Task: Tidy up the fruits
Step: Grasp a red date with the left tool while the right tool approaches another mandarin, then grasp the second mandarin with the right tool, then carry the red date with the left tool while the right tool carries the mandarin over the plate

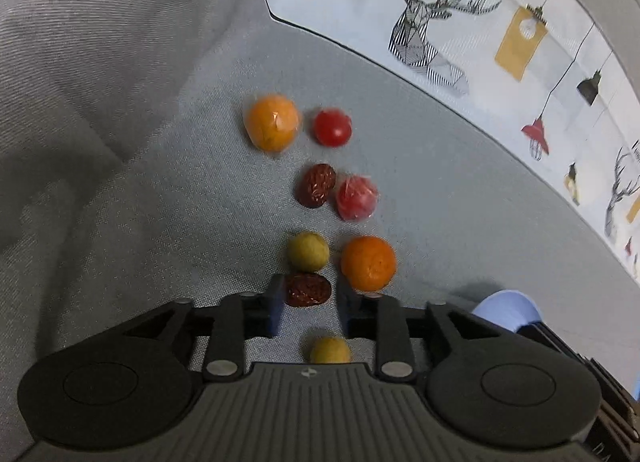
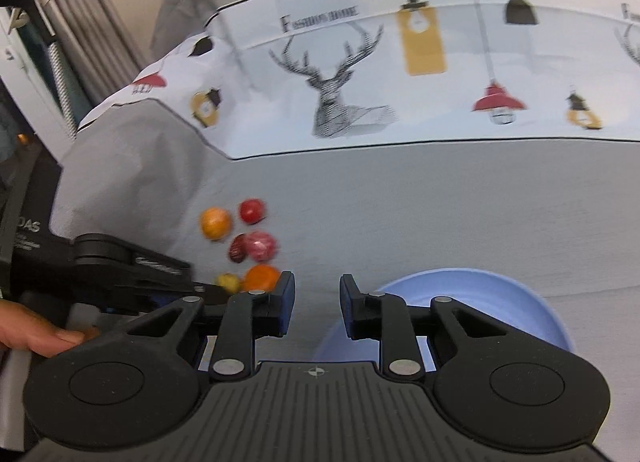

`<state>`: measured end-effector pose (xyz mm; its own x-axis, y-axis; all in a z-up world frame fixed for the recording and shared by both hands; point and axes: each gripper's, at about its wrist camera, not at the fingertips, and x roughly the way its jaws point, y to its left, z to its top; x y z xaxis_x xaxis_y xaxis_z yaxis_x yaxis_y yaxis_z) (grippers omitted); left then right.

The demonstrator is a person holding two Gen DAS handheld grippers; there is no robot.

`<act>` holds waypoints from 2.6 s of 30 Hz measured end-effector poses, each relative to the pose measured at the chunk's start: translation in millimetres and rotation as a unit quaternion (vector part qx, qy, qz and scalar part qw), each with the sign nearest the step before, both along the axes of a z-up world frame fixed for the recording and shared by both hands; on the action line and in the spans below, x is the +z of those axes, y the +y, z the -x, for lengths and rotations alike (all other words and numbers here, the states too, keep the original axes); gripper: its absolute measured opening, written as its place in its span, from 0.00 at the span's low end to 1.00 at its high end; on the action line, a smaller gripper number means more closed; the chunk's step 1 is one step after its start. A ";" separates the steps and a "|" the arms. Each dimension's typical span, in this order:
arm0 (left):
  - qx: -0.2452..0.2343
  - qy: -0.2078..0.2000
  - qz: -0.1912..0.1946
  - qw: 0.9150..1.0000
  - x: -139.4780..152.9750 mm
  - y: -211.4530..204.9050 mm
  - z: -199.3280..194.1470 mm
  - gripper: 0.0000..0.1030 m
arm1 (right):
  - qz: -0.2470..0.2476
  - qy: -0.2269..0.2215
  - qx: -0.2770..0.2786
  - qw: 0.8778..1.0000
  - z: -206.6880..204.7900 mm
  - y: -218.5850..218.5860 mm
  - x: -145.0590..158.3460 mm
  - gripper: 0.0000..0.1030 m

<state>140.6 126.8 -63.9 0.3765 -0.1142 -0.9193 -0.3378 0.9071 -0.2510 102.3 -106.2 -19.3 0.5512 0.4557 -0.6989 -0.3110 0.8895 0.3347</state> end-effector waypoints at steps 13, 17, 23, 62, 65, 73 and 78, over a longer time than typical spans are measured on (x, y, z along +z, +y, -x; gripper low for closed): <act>-0.006 0.001 -0.058 0.998 -4.1 -0.4 6.6 0.32 | -0.035 0.033 0.002 0.999 -24.2 21.7 -34.9 0.27; 0.047 0.013 -0.057 0.997 -3.3 19.2 14.0 0.32 | -0.032 0.021 0.032 0.999 -31.4 39.8 -38.7 0.40; 0.079 0.026 -0.064 0.994 -6.6 34.3 13.9 0.33 | 0.003 0.015 0.073 0.997 -38.9 72.1 -49.6 0.55; 0.069 -0.037 -0.094 0.993 17.5 25.8 18.2 0.33 | 0.015 -0.004 0.039 0.999 -28.0 45.0 -26.5 0.36; 0.054 -0.051 -0.092 0.993 22.4 18.6 23.3 0.33 | 0.016 -0.011 0.042 0.999 -21.3 31.6 -7.1 0.36; 0.007 -0.088 -0.072 0.993 36.2 -1.8 35.0 0.33 | 0.025 -0.053 0.004 0.998 15.1 -30.7 64.0 0.36; -0.019 -0.107 -0.073 0.991 42.2 -16.7 37.5 0.33 | 0.030 -0.035 -0.044 0.998 44.0 -72.1 49.6 0.36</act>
<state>103.1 110.1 -21.7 0.5622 -0.0033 -0.8270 -0.2566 0.9499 -0.1782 58.3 -178.2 30.2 0.6361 0.3620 -0.6814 -0.2515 0.9322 0.2604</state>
